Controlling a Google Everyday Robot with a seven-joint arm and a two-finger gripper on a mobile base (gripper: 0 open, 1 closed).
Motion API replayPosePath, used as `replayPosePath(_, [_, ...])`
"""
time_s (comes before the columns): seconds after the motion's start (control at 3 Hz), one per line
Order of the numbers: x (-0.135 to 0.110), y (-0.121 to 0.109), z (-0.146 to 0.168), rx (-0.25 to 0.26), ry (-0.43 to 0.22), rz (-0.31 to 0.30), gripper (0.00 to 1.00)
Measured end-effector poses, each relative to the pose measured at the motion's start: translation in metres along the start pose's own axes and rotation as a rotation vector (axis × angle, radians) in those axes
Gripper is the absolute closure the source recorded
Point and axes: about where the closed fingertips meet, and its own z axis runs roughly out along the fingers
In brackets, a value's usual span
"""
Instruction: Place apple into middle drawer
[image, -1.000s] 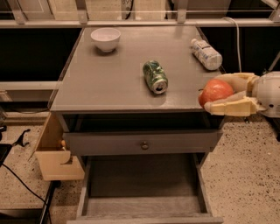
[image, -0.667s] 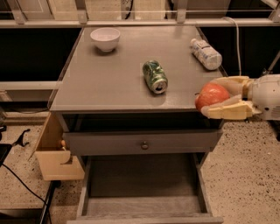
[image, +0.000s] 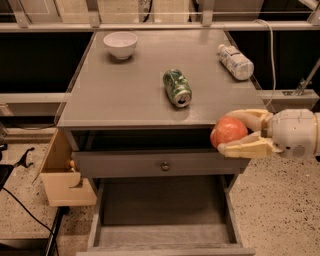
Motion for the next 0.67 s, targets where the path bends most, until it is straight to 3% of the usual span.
replayPosePath(0.67, [0.061,0.027,0.036,-0.026,0.013,-0.009,1.00])
